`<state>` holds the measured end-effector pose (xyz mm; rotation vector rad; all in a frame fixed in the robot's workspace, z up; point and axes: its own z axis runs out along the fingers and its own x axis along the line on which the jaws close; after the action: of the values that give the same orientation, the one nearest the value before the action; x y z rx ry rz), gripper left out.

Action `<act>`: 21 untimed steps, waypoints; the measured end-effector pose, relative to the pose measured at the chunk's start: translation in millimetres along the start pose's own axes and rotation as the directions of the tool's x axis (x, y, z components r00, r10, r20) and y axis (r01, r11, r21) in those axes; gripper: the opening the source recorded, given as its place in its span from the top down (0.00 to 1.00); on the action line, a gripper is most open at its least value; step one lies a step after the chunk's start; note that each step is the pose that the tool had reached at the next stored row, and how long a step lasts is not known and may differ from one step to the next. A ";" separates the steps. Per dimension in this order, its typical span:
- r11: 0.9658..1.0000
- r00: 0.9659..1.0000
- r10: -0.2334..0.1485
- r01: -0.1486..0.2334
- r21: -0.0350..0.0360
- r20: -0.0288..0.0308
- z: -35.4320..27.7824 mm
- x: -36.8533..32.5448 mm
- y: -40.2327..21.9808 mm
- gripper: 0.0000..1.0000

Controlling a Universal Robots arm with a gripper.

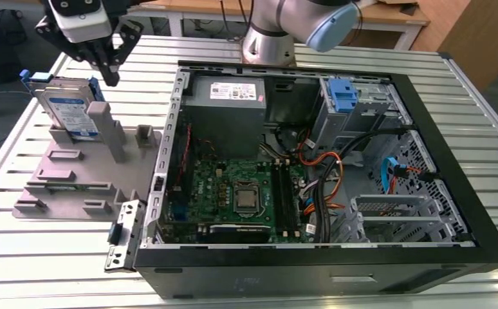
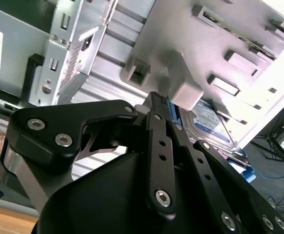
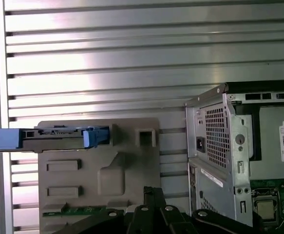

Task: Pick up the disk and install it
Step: 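Reach for the disk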

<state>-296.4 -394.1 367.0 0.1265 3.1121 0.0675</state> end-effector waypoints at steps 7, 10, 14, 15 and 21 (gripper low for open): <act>1.000 1.000 0.000 0.000 0.000 0.000 5.2 18.9 -0.2 0.89; 1.000 1.000 0.000 0.000 0.000 0.000 6.9 26.2 0.4 0.89; 1.000 1.000 0.000 0.000 0.000 0.000 9.0 36.7 2.3 0.89; 1.000 1.000 0.000 0.000 0.000 0.000 9.6 39.3 2.9 0.89; 1.000 1.000 0.000 0.000 0.000 0.000 11.4 48.8 7.1 0.89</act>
<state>-344.1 -382.6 354.7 0.1267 3.1122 0.0673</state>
